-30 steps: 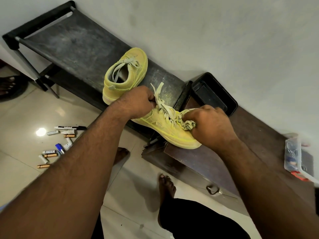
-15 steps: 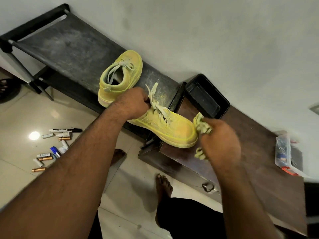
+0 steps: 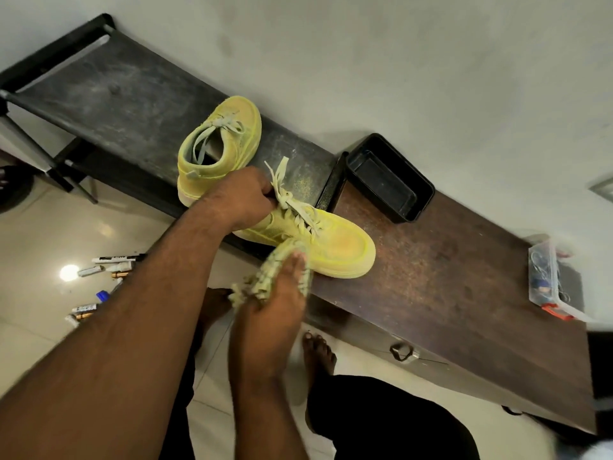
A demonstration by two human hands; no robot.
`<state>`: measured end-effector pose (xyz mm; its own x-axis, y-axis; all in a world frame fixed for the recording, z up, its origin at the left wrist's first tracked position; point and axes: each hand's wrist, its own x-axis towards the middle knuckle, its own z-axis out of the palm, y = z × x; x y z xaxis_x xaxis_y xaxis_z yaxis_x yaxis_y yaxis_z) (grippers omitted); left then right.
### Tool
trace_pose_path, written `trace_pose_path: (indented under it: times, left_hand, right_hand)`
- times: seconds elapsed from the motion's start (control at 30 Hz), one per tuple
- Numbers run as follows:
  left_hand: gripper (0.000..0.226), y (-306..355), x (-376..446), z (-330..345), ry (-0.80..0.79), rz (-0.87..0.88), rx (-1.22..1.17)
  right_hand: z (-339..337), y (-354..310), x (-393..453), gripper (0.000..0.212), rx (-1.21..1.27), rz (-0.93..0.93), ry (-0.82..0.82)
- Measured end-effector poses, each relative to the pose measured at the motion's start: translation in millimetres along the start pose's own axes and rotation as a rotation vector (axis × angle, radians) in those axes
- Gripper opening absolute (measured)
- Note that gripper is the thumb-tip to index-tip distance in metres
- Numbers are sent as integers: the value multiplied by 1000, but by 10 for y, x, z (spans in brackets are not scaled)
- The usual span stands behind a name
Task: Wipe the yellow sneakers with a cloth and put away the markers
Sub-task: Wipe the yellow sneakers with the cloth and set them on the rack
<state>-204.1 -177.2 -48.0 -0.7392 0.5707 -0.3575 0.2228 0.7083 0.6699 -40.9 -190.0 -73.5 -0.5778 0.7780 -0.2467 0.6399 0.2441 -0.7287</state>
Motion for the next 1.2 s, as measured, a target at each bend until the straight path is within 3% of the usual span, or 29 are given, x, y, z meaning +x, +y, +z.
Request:
trace_pose_path:
  times: [0.07,0.13,0.33,0.4,0.47,0.57,0.63,0.73,0.97,1.13,1.2]
  left_hand:
    - [20,5,-22,-15,-15,11,-36]
    - [20,-1,-42,-35,-25,17,-59]
    - [21,-9,-24,-60,-49,2,-94]
    - [21,-5,-28,-47,-45,-1,-102]
    - [23,-3,-43,-45,-39,-13,-124]
    - [19,1,-39,-55,-48,-40,-173]
    - [11,-10,-23,-59,-71,-43,-227]
    - [12,-7,-36,-61,-88,-31,-296]
    - [15,19,-18,13,-18,-53,-305]
    - [17,9,-21,-16,-51,-65,-357]
    - [18,11,-28,-20,-56,-72,-364]
  right_hand:
    - [165,-69,-44,82,120,27,-85]
    - [99,-140,-37,70,321,113,-67]
    - [-1105,-278,151,41,537,139,237]
    - [-1445,-222,426,44,409,-31,386]
    - [-1535,-145,686,53,104,-197,395]
    - [-1323,-31,898,62,-410,-296,107]
    - [-1123,-10,943,62,-569,-290,-54]
    - [-936,-51,969,59,-720,-307,-76]
    - [-1248,-222,807,45,-844,-419,-193]
    - [-1416,-182,855,44,-667,-420,83]
    - [-1308,-207,979,42,-669,-436,30]
